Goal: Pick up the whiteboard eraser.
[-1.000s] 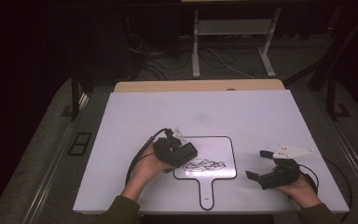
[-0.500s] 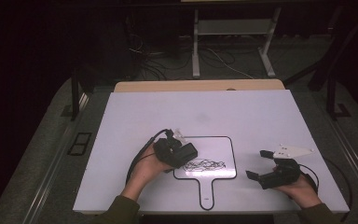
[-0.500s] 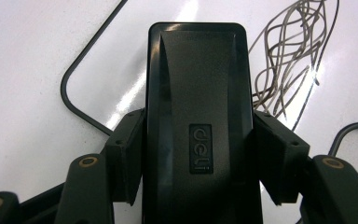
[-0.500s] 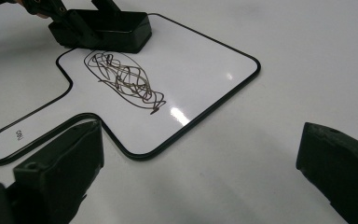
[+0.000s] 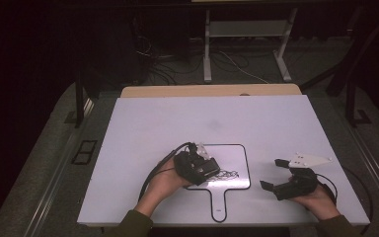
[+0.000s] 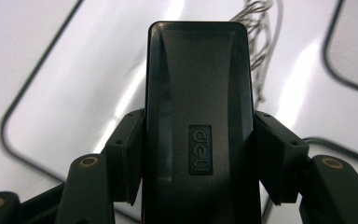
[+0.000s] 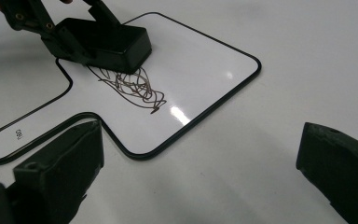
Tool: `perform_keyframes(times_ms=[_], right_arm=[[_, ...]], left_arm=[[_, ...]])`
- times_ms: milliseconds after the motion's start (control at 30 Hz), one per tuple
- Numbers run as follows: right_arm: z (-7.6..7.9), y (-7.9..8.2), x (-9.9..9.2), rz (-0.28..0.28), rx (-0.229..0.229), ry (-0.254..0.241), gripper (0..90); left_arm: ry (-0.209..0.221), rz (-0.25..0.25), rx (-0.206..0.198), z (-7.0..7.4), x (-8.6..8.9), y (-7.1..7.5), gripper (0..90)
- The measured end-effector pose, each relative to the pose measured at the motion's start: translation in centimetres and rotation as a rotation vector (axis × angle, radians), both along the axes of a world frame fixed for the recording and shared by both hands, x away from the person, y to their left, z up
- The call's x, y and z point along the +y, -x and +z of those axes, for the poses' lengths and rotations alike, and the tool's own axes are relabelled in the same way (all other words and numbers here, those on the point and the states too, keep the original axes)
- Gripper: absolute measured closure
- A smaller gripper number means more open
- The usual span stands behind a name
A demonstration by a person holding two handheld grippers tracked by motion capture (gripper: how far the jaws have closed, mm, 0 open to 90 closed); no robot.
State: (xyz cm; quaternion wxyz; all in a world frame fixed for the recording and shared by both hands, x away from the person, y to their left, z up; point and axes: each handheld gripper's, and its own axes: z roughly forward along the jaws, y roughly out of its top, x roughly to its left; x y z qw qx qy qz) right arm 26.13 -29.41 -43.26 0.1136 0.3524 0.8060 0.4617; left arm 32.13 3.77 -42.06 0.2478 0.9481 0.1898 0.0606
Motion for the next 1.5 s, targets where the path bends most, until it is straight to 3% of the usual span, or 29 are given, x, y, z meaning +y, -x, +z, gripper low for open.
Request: perform_keyframes(times_ms=[200, 900, 1000, 1300, 1500], right_arm=[[0.0, 0.0, 0.0, 0.0, 0.0, 0.002, 0.0], [0.0, 0.0, 0.0, 0.003, 0.001, 0.006, 0.0], [0.0, 0.0, 0.0, 0.003, 0.001, 0.005, 0.0], [0.0, 0.0, 0.0, 0.002, 0.001, 0.005, 0.0], [0.0, 0.0, -0.1, 0.001, 0.001, 0.007, 0.0]], left_arm=[[0.013, -0.019, 0.013, -0.1, -0.4, 0.1, 39.0], [0.017, 0.125, 0.002, -0.1, 3.2, -2.1, 39.0], [0.003, 0.117, -0.002, 0.0, 2.9, -1.8, 38.9], [-0.01, 0.028, 0.009, 0.1, 0.9, -0.1, 39.0], [-0.002, 0.066, 0.007, 0.0, 1.7, -0.8, 39.0]])
